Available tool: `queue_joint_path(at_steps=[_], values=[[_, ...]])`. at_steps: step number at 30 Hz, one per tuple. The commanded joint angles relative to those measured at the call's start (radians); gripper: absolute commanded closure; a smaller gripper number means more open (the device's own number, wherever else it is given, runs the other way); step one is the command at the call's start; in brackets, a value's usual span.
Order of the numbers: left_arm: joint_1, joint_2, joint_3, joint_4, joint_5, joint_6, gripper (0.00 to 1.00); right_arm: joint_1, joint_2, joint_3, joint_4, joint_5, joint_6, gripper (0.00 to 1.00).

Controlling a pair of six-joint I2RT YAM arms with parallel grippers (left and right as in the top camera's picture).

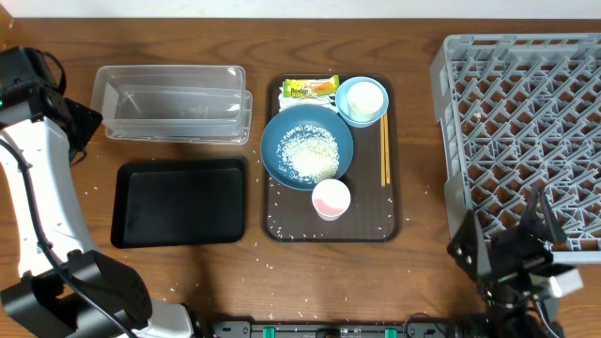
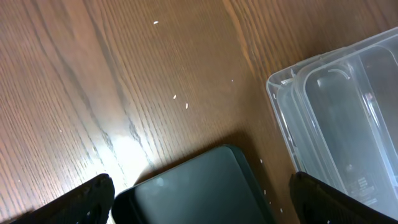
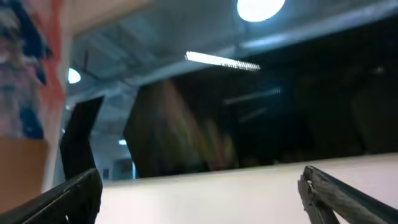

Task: Sort waste into correct bins and load items into the dishwasher rack
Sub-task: 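Move the right gripper over the white cup in the blue bowl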

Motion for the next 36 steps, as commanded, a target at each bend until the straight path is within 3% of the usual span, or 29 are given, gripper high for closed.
queue_joint_path(at_steps=[1,6,15,18,22,27,31,36], values=[[0.003,0.003,0.005,0.0,-0.005,-0.012,0.07,0.011,0.055,0.062,0.0,0.007,0.032,0.01],[0.003,0.003,0.005,0.0,-0.005,-0.012,0.07,0.011,0.271,0.287,-0.174,-0.079,-0.04,0.01],[0.003,0.004,0.005,0.0,-0.005,-0.012,0.07,0.022,0.923,1.014,-0.816,-0.489,-0.236,0.01],[0.003,0.004,0.005,0.0,-0.005,-0.012,0.07,0.071,1.103,1.241,-1.055,-0.451,-0.357,0.01],[0.003,0.004,0.005,0.0,-0.005,-0.012,0.07,0.167,1.33,1.537,-1.382,-0.25,-0.474,0.01],[0.003,0.004,0.005,0.0,-0.005,-0.012,0.07,0.264,1.647,1.917,-1.765,-0.016,-0.499,0.01],[0.003,0.004,0.005,0.001,-0.005,-0.012,0.07,0.293,1.818,2.055,-1.872,-0.009,-0.499,0.01],[0.003,0.004,0.005,0.0,-0.005,-0.012,0.07,0.312,1.927,2.06,-1.852,-0.124,-0.495,0.01]])
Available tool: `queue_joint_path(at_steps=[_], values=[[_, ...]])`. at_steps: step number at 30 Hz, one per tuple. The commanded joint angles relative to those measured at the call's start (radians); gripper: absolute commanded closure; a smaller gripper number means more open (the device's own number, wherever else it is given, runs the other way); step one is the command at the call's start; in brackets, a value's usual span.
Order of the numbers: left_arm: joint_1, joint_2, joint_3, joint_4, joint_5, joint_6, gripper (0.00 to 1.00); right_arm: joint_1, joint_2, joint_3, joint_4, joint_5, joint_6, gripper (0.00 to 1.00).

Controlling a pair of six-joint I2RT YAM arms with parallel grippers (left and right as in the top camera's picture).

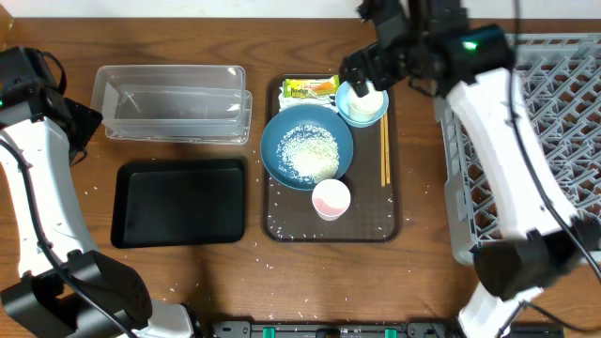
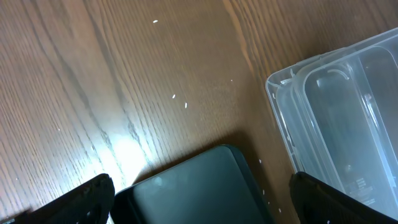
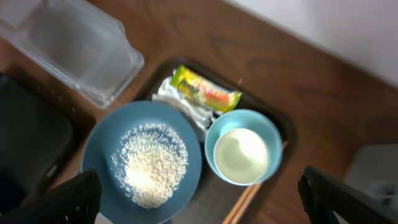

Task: Sort waste into correct bins and load items into the dishwasher rack
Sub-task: 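Move the right gripper over the white cup in the blue bowl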

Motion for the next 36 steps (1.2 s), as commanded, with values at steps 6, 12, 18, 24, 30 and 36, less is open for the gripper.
queue_joint_path(at_steps=[6,12,18,24,30,36], values=[[0.003,0.004,0.005,0.0,-0.008,-0.005,0.07,0.035,0.158,0.026,0.08,-0.059,0.021,0.01],[0.003,0.004,0.005,0.0,-0.008,-0.005,0.07,0.038,0.244,0.026,0.089,0.083,0.247,0.15],[0.003,0.004,0.005,0.0,-0.008,-0.005,0.07,0.061,0.269,0.026,0.096,0.159,0.373,0.25],[0.003,0.004,0.005,0.0,-0.008,-0.005,0.07,0.082,0.282,0.019,0.081,0.217,0.489,0.41],[0.003,0.004,0.005,0.0,-0.008,-0.005,0.07,0.121,0.322,0.017,0.033,0.296,0.54,0.41],[0.003,0.004,0.005,0.0,-0.008,-0.005,0.07,0.126,0.354,0.015,0.011,0.391,0.563,0.35]])
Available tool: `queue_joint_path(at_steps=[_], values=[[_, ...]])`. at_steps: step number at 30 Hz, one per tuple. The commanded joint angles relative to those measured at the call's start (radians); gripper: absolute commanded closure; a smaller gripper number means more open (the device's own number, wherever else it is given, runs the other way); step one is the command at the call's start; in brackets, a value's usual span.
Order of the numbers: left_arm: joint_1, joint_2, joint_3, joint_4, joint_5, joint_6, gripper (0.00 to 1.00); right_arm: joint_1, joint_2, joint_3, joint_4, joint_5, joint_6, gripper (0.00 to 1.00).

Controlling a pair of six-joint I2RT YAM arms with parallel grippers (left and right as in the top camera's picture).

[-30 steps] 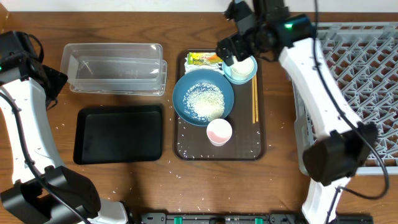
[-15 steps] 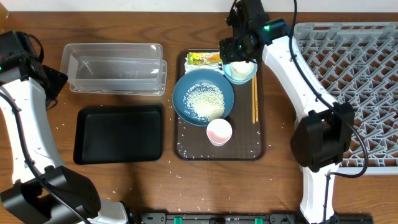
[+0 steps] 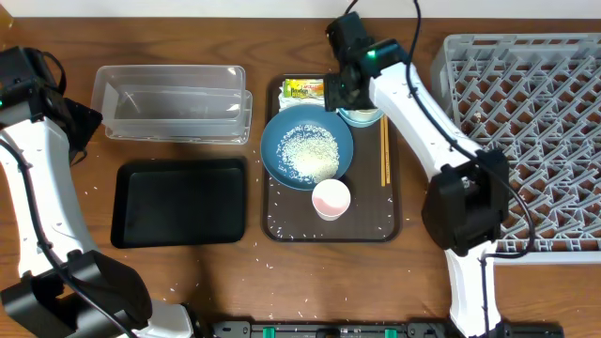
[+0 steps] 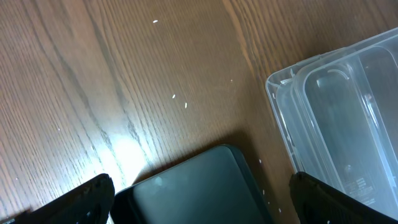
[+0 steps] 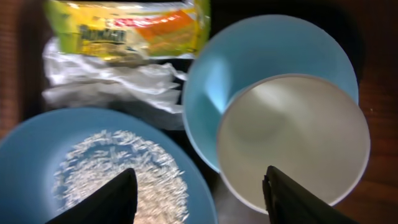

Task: Sort waste into correct bins and load items into the dishwasher rack
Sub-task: 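Move the right gripper over the white cup in the blue bowl, then grasp the white cup with the right gripper and lift it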

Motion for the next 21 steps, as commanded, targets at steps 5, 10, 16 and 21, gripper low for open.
queue_joint_path(at_steps=[5,10,16,21], values=[[0.003,0.004,0.005,0.0,-0.008,-0.005,0.07,0.004,0.044,0.011,0.007,0.068,0.037,0.28],[0.003,0.004,0.005,0.001,-0.008,-0.005,0.07,0.005,0.05,0.011,-0.006,0.057,0.037,0.05],[0.003,0.004,0.005,0.0,-0.008,-0.005,0.07,0.008,0.05,0.011,0.012,0.057,0.037,0.01],[0.003,0.004,0.005,0.0,-0.008,-0.005,0.07,0.008,0.05,0.011,0.006,0.057,0.037,0.01]])
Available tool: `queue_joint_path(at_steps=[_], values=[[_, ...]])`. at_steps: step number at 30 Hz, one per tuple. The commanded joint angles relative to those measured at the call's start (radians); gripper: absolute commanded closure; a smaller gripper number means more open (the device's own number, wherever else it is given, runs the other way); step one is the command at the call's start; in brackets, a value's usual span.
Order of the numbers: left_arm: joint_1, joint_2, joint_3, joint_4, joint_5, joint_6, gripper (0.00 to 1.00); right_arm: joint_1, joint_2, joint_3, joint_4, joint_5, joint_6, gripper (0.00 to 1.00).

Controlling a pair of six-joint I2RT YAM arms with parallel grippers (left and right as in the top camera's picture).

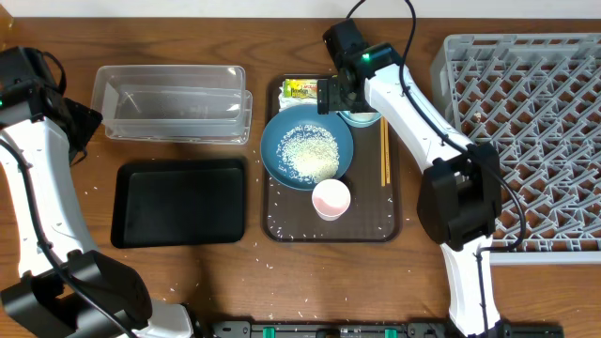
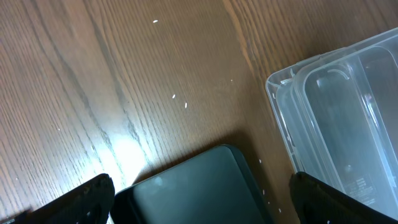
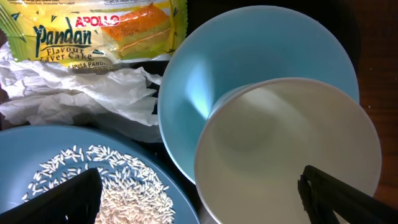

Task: Sort waste into correct bins and load items into the dishwasher rack
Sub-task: 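Grasp the white cup with the right gripper and lift it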

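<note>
On the brown tray (image 1: 390, 221) lie a blue plate of rice (image 1: 306, 147), a pink cup (image 1: 331, 198), chopsticks (image 1: 385, 150), a yellow snack wrapper (image 1: 300, 89) and a light blue bowl (image 1: 362, 116). My right gripper (image 1: 340, 101) hovers low over that bowl, open (image 3: 199, 205). Below it the right wrist view shows a white cup (image 3: 286, 149) standing in the light blue bowl (image 3: 249, 56), the wrapper (image 3: 93, 28) on crumpled white paper (image 3: 81, 93), and the plate (image 3: 93, 180). My left gripper (image 1: 80, 127) is open (image 2: 202, 205) at the far left.
A grey dishwasher rack (image 1: 526, 131) fills the right side. Nested clear containers (image 1: 174, 103) stand at the back left, with a black tray (image 1: 178, 202) in front of them. Both show in the left wrist view: black tray (image 2: 193, 186), clear container (image 2: 342, 118). Rice grains lie scattered on the table.
My right gripper has come lower over the light blue bowl and white cup, which now fill more of its view. It is still open. The left arm has not moved.
First my right arm sat at the table's front right, its camera facing the ceiling. Then it was high over the back of the brown tray. After that it was low over the bowl and wrapper, and now closer still. The left arm stayed put throughout.
</note>
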Motion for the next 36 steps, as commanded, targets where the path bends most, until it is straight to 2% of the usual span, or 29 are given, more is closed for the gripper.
queue_joint_path(at_steps=[1,15,16,19,22,26,36], values=[[0.003,0.004,0.005,0.0,-0.008,-0.005,0.07,0.008,0.005,0.011,-0.005,0.014,0.005,0.01],[0.003,0.004,0.005,0.0,-0.008,-0.005,0.07,0.008,0.005,0.01,0.015,0.014,0.006,0.01],[0.003,0.004,0.005,0.0,-0.008,-0.005,0.07,0.008,0.006,0.01,0.018,0.014,0.006,0.04],[0.003,0.004,0.005,0.001,-0.008,-0.005,0.07,0.008,0.007,0.009,0.019,0.014,0.006,0.26],[0.003,0.004,0.005,0.0,-0.008,-0.005,0.07,0.008,0.007,0.009,0.019,0.014,0.006,0.41],[0.003,0.004,0.005,0.0,-0.008,-0.005,0.07,0.008,0.007,0.009,0.018,0.014,0.006,0.53],[0.003,0.004,0.005,0.0,-0.008,-0.005,0.07,0.008,0.007,0.008,0.019,0.014,0.006,0.71]])
